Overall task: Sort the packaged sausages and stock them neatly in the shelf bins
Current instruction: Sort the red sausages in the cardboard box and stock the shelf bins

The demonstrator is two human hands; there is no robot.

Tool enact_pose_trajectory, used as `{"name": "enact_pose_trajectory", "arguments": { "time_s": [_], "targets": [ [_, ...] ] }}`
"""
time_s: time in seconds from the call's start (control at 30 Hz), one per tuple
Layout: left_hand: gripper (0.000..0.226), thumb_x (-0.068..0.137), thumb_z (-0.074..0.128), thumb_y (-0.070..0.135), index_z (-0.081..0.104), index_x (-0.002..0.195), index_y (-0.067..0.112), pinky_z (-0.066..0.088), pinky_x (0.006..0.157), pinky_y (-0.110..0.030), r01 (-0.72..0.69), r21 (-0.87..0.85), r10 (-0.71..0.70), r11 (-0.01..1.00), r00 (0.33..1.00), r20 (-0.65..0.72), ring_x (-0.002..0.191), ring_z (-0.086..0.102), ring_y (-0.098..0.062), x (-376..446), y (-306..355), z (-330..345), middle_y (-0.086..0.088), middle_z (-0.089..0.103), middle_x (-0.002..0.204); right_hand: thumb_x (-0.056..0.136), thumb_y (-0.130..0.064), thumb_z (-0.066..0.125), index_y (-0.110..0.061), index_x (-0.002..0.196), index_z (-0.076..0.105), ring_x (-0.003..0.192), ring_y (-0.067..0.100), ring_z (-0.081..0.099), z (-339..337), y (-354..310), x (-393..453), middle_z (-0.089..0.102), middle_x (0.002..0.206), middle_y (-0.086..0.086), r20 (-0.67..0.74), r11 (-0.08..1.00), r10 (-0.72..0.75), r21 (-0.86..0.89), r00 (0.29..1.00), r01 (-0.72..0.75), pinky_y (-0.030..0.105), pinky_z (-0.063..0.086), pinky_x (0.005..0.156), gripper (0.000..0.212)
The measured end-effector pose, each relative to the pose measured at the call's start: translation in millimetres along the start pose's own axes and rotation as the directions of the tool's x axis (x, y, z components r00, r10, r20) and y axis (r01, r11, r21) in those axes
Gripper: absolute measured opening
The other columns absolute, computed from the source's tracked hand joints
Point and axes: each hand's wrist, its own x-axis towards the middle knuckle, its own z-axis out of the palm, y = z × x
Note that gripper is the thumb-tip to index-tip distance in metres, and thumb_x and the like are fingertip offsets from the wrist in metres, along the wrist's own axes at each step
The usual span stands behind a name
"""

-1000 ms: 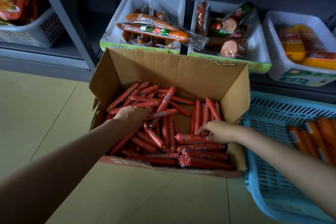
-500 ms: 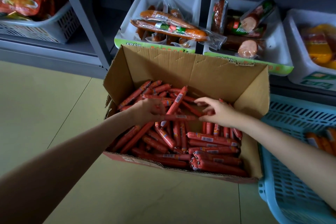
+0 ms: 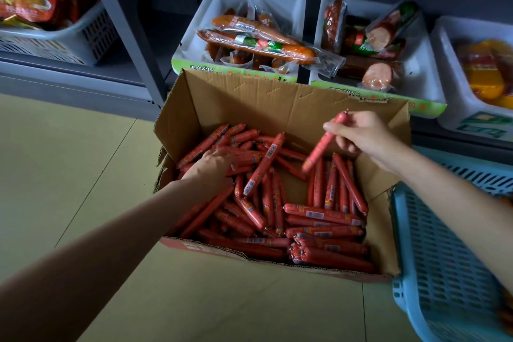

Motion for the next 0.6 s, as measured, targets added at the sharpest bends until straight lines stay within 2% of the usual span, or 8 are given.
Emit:
{"name": "enact_pose_trajectory", "arguments": {
  "time_s": [0.07, 0.13, 0.27, 0.33, 0.37, 0.43, 0.53, 0.6],
  "targets": [
    [0.048, 0.09, 0.051, 0.017, 0.04, 0.137, 0.022, 0.025, 0.11, -0.037, -0.043, 0.199, 0.043, 0.979, 0.999, 0.0, 0.135, 0.024, -0.026, -3, 5, 8, -0.005, 0.028, 0.144, 0.09, -0.023, 0.061, -0.006, 0.076, 0.059, 0.043, 0.01, 0.045, -5, 11, 5, 0.054, 0.054, 0.003, -0.031, 0.933, 0.074, -0.351, 0.997, -0.08, 0.018, 0.037, 0.046, 0.022],
    [0.055, 0.094, 0.044, 0.02, 0.026, 0.145, 0.028, 0.023, 0.112, -0.042, -0.06, 0.324, 0.072, 0.944, 0.997, -0.027, 0.138, 0.015, -0.027, -2, 9, 15, -0.004, 0.015, 0.151, 0.09, -0.026, 0.061, -0.006, 0.073, 0.057, 0.046, 0.013, 0.051, -1, 32, 8, 0.059, 0.058, 0.005, -0.055, 0.804, 0.181, -0.566, 0.982, -0.18, 0.023, 0.042, 0.051, 0.026],
    [0.054, 0.097, 0.042, 0.021, 0.022, 0.146, 0.034, 0.02, 0.112, -0.045, -0.05, 0.363, 0.066, 0.931, 0.997, -0.033, 0.14, 0.01, -0.027, 6, 11, 19, 0.003, 0.011, 0.155, 0.095, -0.013, 0.052, -0.008, 0.08, 0.056, 0.067, 0.022, 0.062, 15, 58, 8, 0.066, 0.083, 0.009, -0.131, 0.497, 0.227, -0.837, 0.965, -0.231, 0.03, 0.048, 0.06, 0.016],
    [0.053, 0.098, 0.039, 0.024, 0.02, 0.146, 0.036, 0.015, 0.113, -0.047, -0.063, 0.382, 0.073, 0.922, 0.997, -0.013, 0.142, 0.006, -0.028, 7, 11, 17, 0.004, 0.007, 0.156, 0.094, -0.006, 0.045, -0.009, 0.082, 0.054, 0.08, 0.028, 0.059, 24, 56, 8, 0.063, 0.098, 0.012, -0.134, 0.427, 0.155, -0.884, 0.979, -0.189, 0.032, 0.045, 0.065, 0.016],
    [0.053, 0.098, 0.037, 0.025, 0.019, 0.146, 0.036, 0.012, 0.114, -0.05, -0.072, 0.379, 0.079, 0.922, 0.997, -0.003, 0.143, 0.001, -0.03, 6, 10, 17, 0.005, 0.004, 0.156, 0.094, -0.006, 0.044, -0.008, 0.088, 0.057, 0.086, 0.03, 0.06, 29, 54, 10, 0.063, 0.102, 0.012, -0.119, 0.434, 0.102, -0.888, 0.988, -0.151, 0.032, 0.045, 0.068, 0.014],
    [0.053, 0.099, 0.036, 0.026, 0.016, 0.147, 0.038, 0.009, 0.113, -0.054, -0.094, 0.367, 0.093, 0.925, 0.995, 0.019, 0.143, -0.009, -0.033, 3, 6, 17, 0.006, -0.004, 0.157, 0.091, -0.01, 0.05, -0.012, 0.111, 0.061, 0.097, 0.03, 0.062, 41, 51, 14, 0.066, 0.106, 0.009, -0.034, 0.58, 0.008, -0.814, 0.999, -0.033, 0.033, 0.049, 0.078, 0.023],
    [0.054, 0.099, 0.036, 0.029, 0.013, 0.147, 0.041, 0.012, 0.114, -0.057, -0.117, 0.333, 0.103, 0.936, 0.993, 0.059, 0.143, -0.014, -0.034, -1, -3, 17, 0.005, -0.006, 0.157, 0.088, -0.011, 0.059, -0.026, 0.133, 0.05, 0.102, 0.022, 0.064, 73, 40, 13, 0.064, 0.117, 0.004, 0.198, 0.881, -0.011, -0.461, 0.98, 0.103, 0.023, 0.045, 0.085, 0.048],
    [0.055, 0.099, 0.035, 0.036, 0.01, 0.146, 0.046, 0.013, 0.114, -0.055, -0.086, 0.308, 0.066, 0.947, 0.995, 0.074, 0.143, -0.008, -0.035, -3, -5, 14, 0.003, -0.007, 0.157, 0.091, -0.014, 0.058, -0.034, 0.139, 0.042, 0.11, 0.022, 0.059, 97, 33, 12, 0.055, 0.131, 0.004, 0.299, 0.933, 0.001, -0.345, 0.954, 0.107, 0.023, 0.044, 0.087, 0.055]
  ]
}}
